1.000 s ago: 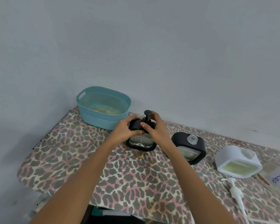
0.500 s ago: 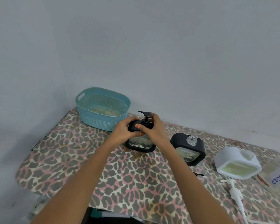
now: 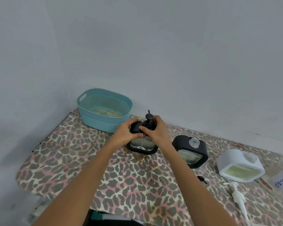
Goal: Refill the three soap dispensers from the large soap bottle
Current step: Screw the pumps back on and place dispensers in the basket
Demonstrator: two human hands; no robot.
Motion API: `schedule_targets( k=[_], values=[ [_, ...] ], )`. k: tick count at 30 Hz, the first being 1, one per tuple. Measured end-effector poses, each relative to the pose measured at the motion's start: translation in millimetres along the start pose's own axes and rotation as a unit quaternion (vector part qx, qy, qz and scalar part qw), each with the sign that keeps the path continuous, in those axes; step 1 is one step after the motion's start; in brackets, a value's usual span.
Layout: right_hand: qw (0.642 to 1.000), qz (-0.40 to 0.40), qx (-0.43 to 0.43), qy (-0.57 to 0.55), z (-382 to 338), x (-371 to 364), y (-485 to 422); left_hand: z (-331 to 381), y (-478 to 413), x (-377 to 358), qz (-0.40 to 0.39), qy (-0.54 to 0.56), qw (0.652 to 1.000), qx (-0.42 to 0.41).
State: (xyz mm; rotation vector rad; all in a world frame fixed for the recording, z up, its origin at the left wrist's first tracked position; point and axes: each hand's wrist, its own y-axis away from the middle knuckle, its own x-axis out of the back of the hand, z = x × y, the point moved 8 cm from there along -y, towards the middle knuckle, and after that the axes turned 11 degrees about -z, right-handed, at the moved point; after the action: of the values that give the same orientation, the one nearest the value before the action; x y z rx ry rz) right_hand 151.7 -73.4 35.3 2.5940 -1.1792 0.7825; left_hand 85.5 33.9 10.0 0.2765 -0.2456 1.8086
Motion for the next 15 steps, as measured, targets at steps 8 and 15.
schedule_targets(
  k=[8,15],
  values=[
    [0.994,-0.109,0.029,-0.009,-4,3,2,2,-1,-1,0.000,-0.005,1.000,-0.007],
    [0.999,0.027,0.026,-0.014,-4,9,5,0,-1,0,0.014,-0.022,1.000,-0.010]
  ],
)
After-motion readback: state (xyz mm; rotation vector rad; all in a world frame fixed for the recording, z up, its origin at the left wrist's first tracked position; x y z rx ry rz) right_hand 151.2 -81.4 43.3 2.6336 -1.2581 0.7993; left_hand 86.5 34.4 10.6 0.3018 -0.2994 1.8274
